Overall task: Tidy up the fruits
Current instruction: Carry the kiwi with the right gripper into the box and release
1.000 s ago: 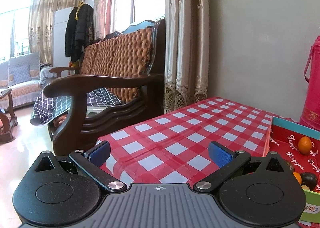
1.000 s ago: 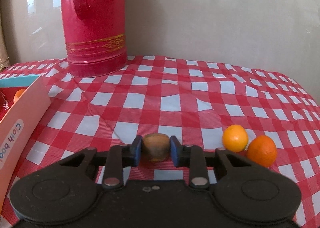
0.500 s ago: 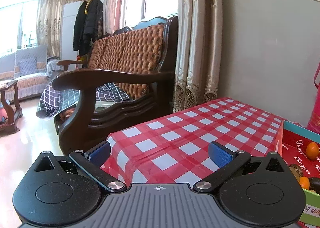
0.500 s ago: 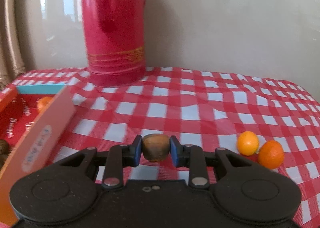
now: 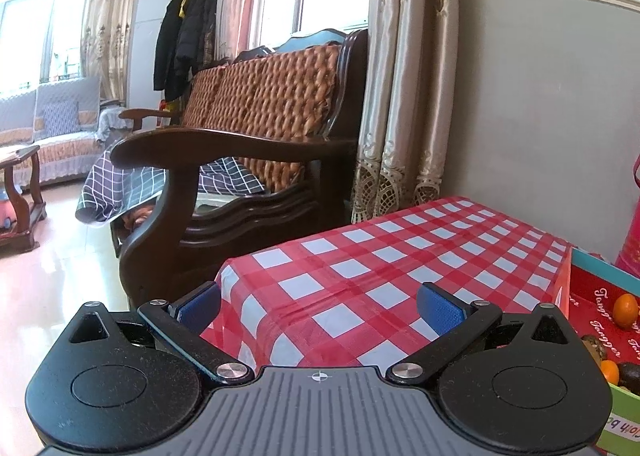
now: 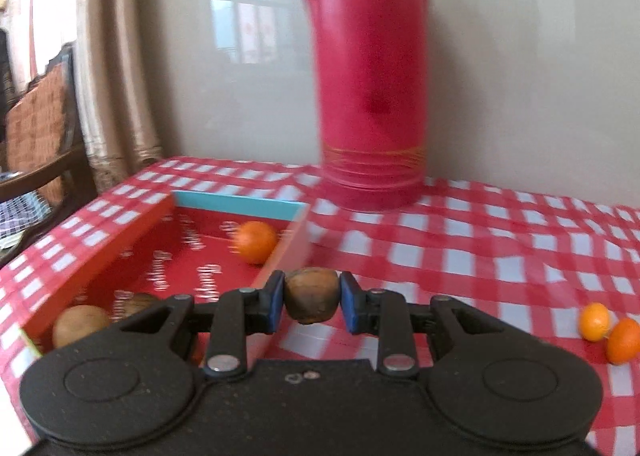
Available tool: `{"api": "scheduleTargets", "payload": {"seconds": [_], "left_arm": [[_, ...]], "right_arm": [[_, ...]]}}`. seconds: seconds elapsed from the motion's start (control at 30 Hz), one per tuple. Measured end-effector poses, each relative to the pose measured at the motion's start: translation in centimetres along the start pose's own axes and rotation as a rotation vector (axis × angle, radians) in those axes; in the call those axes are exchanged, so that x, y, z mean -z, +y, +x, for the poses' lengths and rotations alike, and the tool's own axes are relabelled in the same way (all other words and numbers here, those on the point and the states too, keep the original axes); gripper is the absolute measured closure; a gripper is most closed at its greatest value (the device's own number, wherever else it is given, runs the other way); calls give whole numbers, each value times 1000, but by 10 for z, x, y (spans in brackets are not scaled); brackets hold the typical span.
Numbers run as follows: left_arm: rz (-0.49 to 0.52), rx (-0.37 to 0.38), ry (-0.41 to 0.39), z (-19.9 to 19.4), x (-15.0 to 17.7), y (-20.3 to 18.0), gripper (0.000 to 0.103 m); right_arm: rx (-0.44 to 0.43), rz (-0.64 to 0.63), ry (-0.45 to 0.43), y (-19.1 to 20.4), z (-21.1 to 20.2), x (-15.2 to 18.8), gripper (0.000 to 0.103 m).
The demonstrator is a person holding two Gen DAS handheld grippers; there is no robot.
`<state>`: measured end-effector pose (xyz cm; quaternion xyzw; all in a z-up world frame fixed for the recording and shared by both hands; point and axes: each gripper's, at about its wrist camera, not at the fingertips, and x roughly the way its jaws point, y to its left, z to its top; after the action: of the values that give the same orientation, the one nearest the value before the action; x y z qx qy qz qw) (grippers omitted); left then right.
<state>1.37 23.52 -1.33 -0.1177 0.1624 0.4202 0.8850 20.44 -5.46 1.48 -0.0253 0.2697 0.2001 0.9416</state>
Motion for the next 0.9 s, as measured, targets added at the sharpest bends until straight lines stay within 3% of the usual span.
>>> {"api": "scheduleTargets", "payload": {"seconds": [0.37,0.6,0.77,0.83,0.9], "left_arm": [[-4,3,-1,1,0,3,0],[0,6,-6,0,0,1,0],[1,6,-9,0,0,-1,0],[2,10,-9,-1,0,-1,0],[2,14,-9,-2,0,-2,0]], "right_arm": [[-83,-74,44,57,15,-1,82],[-90,-71,83,68,24,4,78],[-95,-58,61,65,18,4,73],[-89,-52,42,62,12,3,66],[-87,-47,15,58,4,2,47]]}}
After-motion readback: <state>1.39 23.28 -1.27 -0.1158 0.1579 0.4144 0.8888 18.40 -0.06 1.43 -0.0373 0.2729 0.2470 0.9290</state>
